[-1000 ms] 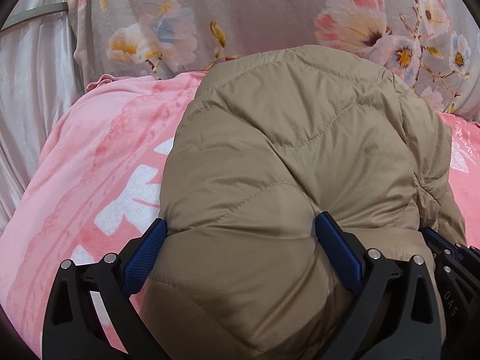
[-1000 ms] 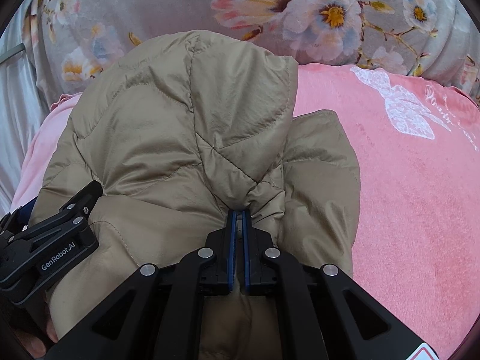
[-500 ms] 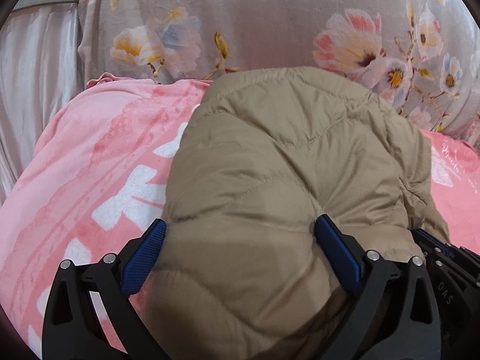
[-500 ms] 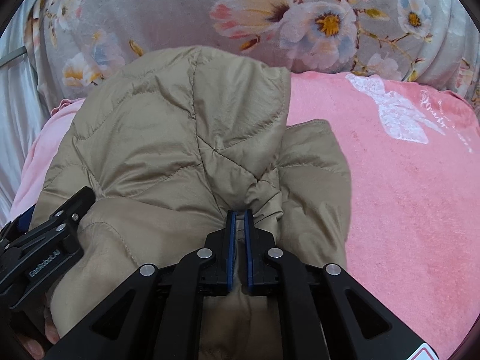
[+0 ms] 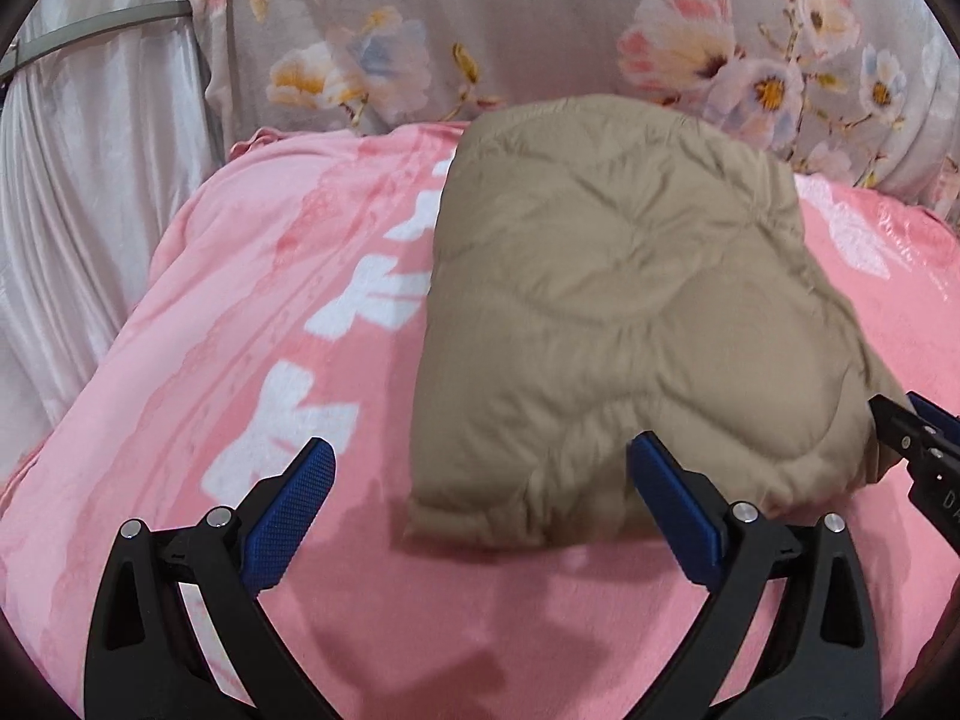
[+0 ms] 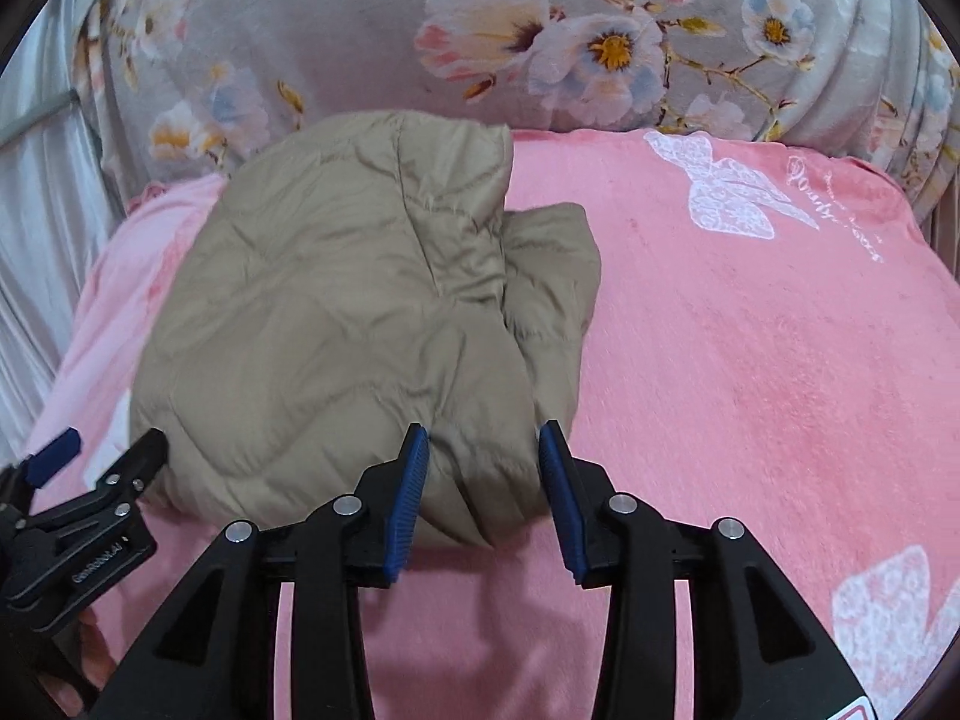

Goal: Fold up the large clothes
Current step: 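Open both grippers and pull them back from the folded jacket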

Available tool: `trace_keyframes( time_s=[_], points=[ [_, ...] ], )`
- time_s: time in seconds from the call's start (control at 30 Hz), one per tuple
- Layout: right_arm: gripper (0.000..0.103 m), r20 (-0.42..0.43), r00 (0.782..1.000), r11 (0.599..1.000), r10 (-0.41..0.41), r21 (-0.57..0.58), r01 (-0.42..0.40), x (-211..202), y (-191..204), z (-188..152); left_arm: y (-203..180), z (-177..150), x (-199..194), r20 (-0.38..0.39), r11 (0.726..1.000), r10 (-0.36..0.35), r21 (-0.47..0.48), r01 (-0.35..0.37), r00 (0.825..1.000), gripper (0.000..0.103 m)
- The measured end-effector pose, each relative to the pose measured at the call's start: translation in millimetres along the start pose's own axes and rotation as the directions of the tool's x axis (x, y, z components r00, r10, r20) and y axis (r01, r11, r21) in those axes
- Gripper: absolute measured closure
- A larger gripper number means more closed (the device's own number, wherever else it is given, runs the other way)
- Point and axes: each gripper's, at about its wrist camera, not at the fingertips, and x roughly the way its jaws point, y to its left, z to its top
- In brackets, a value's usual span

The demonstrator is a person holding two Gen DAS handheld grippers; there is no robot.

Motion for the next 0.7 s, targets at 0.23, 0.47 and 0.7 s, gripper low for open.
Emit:
trace_keyframes(
  time_s=[0.23, 0.47, 0.7],
  points=[
    [0.063, -0.042, 0.999, 1.0, -0.021, -0.002, 0.021, 17, 0, -12, 4, -1, 21, -0.05, 0.999, 0.042, -0.006, -0.042, 0.998, 0.005],
    [0.062, -0.046, 0.999, 1.0, -0.029, -0.013, 0.028, 12, -1, -16, 4, 0, 19, -0.077, 0.999, 0.041, -0.002, -0.042, 0.996, 0.006],
    [0.04, 0.027, 0.999, 0.999, -0.029, 0.03, 0.028, -37, -12, -71, -8, -39, -26, -0.008, 1.0, -0.017, 0.019, 0.017, 1.0, 0.006]
  ],
)
